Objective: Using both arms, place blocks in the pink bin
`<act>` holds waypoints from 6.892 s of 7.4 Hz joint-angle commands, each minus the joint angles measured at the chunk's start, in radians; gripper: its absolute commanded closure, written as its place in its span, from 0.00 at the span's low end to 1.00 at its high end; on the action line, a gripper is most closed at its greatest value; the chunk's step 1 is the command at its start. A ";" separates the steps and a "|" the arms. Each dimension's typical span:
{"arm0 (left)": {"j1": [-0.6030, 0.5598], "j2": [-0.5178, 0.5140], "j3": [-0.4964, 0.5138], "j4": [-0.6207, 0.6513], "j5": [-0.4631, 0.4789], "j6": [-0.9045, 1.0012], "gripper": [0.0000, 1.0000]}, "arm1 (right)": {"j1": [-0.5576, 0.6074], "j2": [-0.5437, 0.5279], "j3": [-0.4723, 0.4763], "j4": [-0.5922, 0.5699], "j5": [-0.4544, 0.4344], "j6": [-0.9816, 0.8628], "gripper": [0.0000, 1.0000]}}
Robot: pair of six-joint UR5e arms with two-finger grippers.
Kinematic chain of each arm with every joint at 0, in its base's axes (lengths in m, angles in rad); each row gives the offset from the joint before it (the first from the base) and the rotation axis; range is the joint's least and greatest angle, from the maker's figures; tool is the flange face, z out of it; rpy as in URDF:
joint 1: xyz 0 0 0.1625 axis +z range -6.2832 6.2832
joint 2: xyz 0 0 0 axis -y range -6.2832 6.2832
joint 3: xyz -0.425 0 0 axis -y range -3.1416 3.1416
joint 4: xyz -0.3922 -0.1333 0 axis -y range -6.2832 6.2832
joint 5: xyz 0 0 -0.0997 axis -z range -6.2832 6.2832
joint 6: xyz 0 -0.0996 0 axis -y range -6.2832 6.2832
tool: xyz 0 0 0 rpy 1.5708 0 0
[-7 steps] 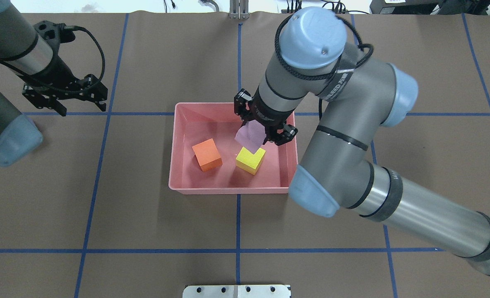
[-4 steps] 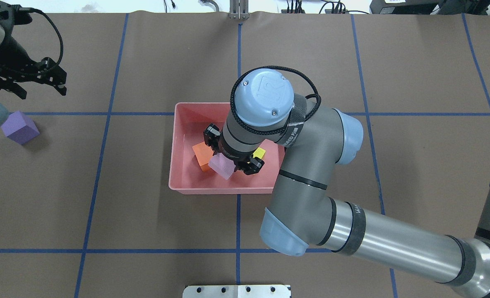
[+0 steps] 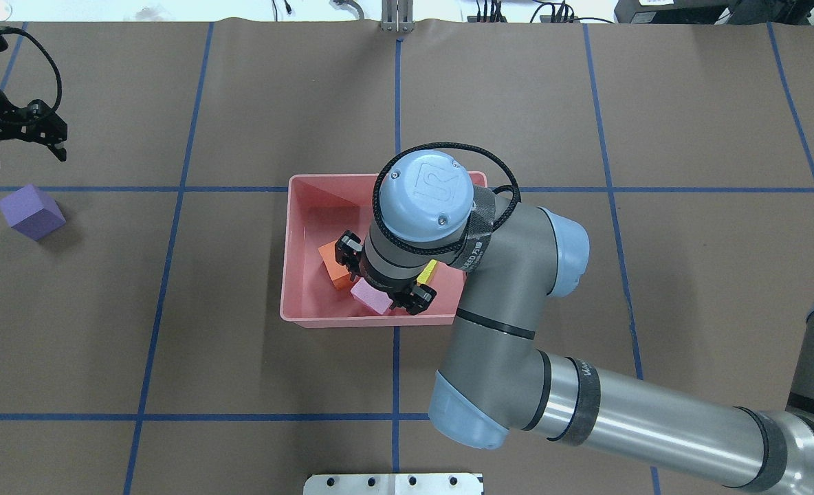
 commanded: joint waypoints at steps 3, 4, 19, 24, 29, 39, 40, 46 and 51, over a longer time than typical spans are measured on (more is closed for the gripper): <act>-0.001 0.125 0.146 -0.318 0.036 -0.195 0.00 | 0.072 -0.063 0.092 -0.024 0.016 -0.003 0.01; -0.001 0.130 0.142 -0.332 0.056 -0.233 0.00 | 0.100 -0.096 0.104 -0.024 0.037 -0.005 0.01; 0.117 -0.174 0.026 -0.108 -0.006 -0.624 1.00 | 0.325 -0.422 0.293 -0.026 0.104 -0.224 0.01; 0.529 -0.578 0.047 -0.079 0.186 -1.052 1.00 | 0.404 -0.499 0.238 -0.017 0.131 -0.402 0.01; 0.569 -0.641 0.247 -0.162 0.305 -1.037 1.00 | 0.404 -0.498 0.215 -0.017 0.124 -0.400 0.01; 0.296 0.026 -0.416 -0.114 0.132 -0.319 0.00 | 0.705 -0.703 0.258 -0.017 0.288 -0.877 0.00; 0.132 0.148 -0.417 -0.128 -0.001 -0.081 0.00 | 0.797 -0.770 0.252 -0.017 0.339 -1.066 0.00; -0.386 0.279 -0.035 -0.114 -0.143 0.842 0.00 | 1.011 -0.875 0.169 -0.017 0.423 -1.565 0.00; -0.429 0.327 -0.015 -0.123 -0.137 0.832 0.00 | 1.010 -0.877 0.157 -0.017 0.424 -1.565 0.00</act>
